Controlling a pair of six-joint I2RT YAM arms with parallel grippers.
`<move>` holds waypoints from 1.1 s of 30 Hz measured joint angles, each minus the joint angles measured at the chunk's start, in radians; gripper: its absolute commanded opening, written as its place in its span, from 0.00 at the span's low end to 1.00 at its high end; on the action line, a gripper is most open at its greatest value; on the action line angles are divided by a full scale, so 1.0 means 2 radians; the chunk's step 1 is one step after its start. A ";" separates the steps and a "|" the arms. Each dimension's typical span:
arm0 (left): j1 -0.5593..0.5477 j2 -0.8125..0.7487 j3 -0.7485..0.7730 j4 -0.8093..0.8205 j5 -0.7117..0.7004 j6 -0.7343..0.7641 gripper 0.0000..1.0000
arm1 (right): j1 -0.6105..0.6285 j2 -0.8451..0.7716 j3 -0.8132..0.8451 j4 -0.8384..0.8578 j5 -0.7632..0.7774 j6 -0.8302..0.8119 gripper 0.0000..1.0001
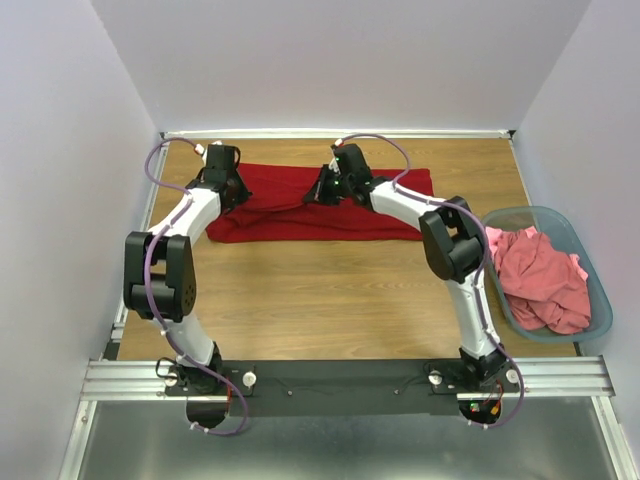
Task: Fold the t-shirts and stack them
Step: Fold the tshirt
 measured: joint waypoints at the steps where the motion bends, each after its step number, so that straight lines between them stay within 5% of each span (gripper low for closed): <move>1: 0.001 0.003 0.006 0.001 0.001 0.001 0.00 | -0.001 0.009 0.010 -0.003 0.000 -0.002 0.02; 33: 0.006 0.105 0.105 0.050 0.003 0.037 0.00 | -0.014 0.080 0.122 -0.028 -0.008 -0.036 0.12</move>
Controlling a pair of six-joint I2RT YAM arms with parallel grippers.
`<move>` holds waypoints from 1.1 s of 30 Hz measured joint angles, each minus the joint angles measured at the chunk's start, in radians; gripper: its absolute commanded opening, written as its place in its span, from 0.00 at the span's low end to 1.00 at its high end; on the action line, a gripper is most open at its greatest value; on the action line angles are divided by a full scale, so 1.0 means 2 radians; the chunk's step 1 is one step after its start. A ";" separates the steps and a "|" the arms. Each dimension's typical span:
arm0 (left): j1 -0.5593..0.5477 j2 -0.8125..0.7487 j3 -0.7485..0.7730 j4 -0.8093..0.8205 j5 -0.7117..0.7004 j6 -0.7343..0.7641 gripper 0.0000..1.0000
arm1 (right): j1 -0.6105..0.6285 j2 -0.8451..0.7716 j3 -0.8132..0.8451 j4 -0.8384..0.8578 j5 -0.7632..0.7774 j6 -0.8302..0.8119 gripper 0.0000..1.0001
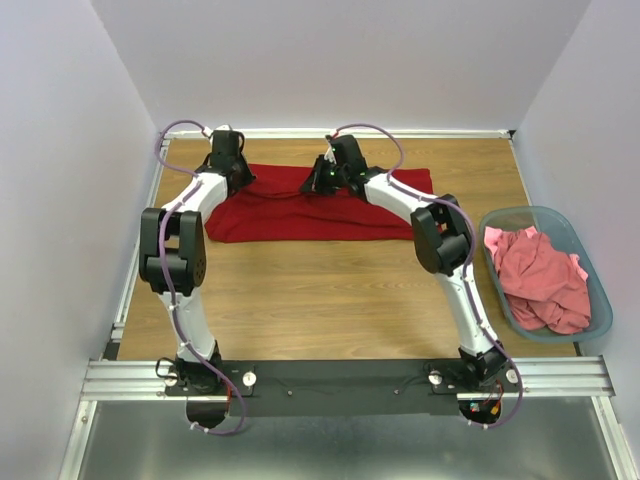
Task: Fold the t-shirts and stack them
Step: Fold the tshirt
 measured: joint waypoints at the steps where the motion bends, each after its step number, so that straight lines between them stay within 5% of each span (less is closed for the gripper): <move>1: 0.000 0.004 0.000 0.000 0.000 0.000 0.01 | 0.000 0.002 0.002 0.000 0.000 0.000 0.13; 11: 0.000 0.021 0.005 0.000 -0.004 0.000 0.04 | -0.005 0.021 0.012 -0.001 0.004 0.000 0.14; 13: 0.000 0.021 0.010 0.001 -0.004 -0.001 0.08 | -0.006 0.022 0.015 -0.001 0.005 0.000 0.24; 17: 0.000 0.025 0.019 0.007 -0.003 -0.001 0.21 | -0.009 0.024 0.025 -0.001 0.010 -0.003 0.50; 18: 0.000 0.028 0.023 0.010 -0.001 -0.001 0.31 | -0.010 0.024 0.027 0.000 0.011 -0.003 0.54; 23: 0.001 0.040 0.034 0.012 0.006 -0.003 0.58 | -0.014 0.024 0.037 -0.001 0.015 -0.005 0.63; 28: 0.006 0.045 0.066 0.010 0.019 -0.009 0.96 | -0.022 0.023 0.039 -0.003 0.026 -0.023 0.71; 33: 0.014 0.035 0.092 0.010 0.041 -0.015 0.89 | -0.032 -0.014 0.003 -0.030 0.045 -0.060 0.74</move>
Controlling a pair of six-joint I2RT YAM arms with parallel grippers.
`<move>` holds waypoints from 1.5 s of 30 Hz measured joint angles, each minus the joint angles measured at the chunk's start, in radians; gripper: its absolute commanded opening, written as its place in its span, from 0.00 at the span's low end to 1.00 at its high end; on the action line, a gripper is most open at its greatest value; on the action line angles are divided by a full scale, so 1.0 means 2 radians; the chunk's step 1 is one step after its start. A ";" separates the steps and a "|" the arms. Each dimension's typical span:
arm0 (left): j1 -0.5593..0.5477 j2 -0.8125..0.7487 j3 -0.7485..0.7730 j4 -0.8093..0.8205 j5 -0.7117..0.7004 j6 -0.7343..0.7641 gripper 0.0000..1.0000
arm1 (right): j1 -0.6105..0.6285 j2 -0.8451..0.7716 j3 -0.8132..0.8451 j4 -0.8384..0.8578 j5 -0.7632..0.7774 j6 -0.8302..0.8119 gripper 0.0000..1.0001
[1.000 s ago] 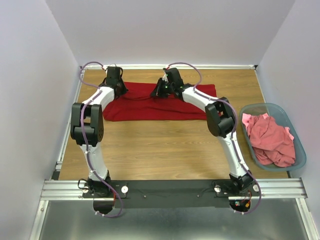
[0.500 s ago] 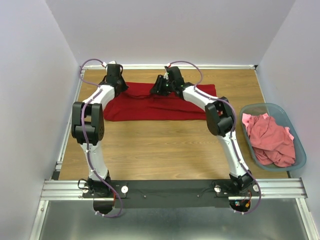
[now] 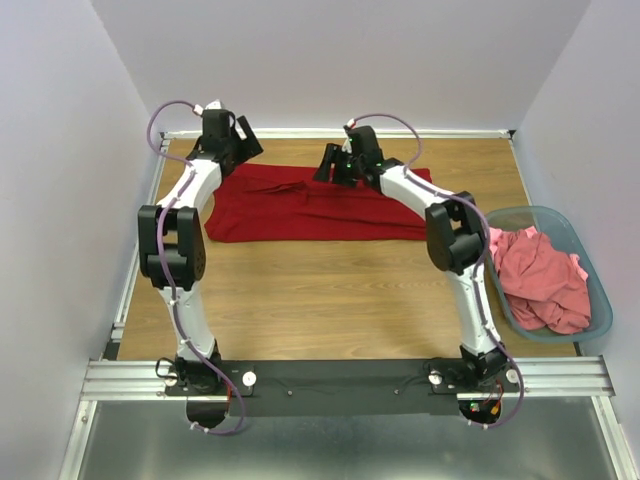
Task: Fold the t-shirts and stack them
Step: Fold the tshirt
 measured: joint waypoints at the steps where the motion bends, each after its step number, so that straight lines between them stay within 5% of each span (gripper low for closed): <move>1: 0.001 -0.006 -0.003 -0.002 0.003 -0.002 0.88 | -0.001 -0.014 -0.015 -0.006 0.004 -0.010 0.74; 9: -0.033 -0.121 -0.147 0.014 0.023 -0.059 0.95 | -0.006 -0.197 -0.186 -0.051 0.049 -0.081 0.85; 13: -0.049 -0.115 -0.179 0.027 0.041 -0.098 0.98 | -0.006 -0.268 -0.261 -0.063 0.063 -0.096 0.94; 21: -0.054 -0.065 -0.184 0.074 0.054 -0.173 0.98 | -0.006 -0.351 -0.366 -0.092 0.090 -0.105 0.97; 45: -0.054 0.038 -0.115 0.121 0.054 -0.279 0.98 | -0.006 -0.406 -0.385 -0.113 0.152 -0.128 0.98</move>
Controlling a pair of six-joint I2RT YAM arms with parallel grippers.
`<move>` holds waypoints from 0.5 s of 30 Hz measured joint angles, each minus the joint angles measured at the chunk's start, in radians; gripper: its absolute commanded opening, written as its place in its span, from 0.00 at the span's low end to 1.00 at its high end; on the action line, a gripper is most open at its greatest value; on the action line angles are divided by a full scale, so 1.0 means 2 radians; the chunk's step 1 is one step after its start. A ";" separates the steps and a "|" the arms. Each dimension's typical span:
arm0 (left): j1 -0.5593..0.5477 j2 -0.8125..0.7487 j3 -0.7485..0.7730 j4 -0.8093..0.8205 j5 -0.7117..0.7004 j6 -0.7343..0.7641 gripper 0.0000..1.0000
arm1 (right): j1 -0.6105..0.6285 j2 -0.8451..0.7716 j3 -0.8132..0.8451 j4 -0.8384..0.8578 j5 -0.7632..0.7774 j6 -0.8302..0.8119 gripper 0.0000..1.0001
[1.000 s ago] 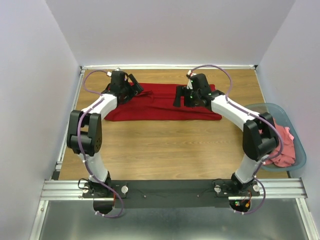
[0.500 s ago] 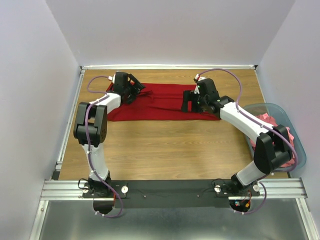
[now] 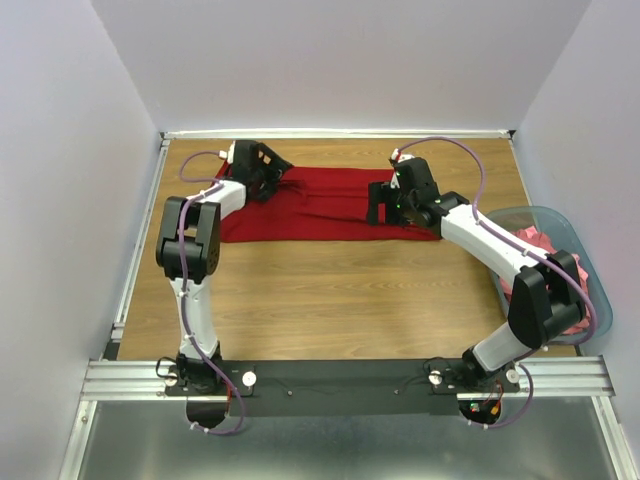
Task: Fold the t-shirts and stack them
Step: Fold the tshirt
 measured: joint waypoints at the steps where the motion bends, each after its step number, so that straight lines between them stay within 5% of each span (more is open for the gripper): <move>1: 0.000 0.002 0.008 -0.001 -0.001 0.000 0.98 | 0.000 0.000 0.000 0.000 0.001 -0.001 0.98; 8: 0.001 0.025 0.083 -0.003 -0.008 0.002 0.98 | 0.000 0.000 0.000 -0.003 0.008 -0.007 0.98; 15: 0.005 0.070 0.156 -0.027 -0.010 0.036 0.98 | 0.000 0.009 0.001 -0.010 0.009 -0.014 0.82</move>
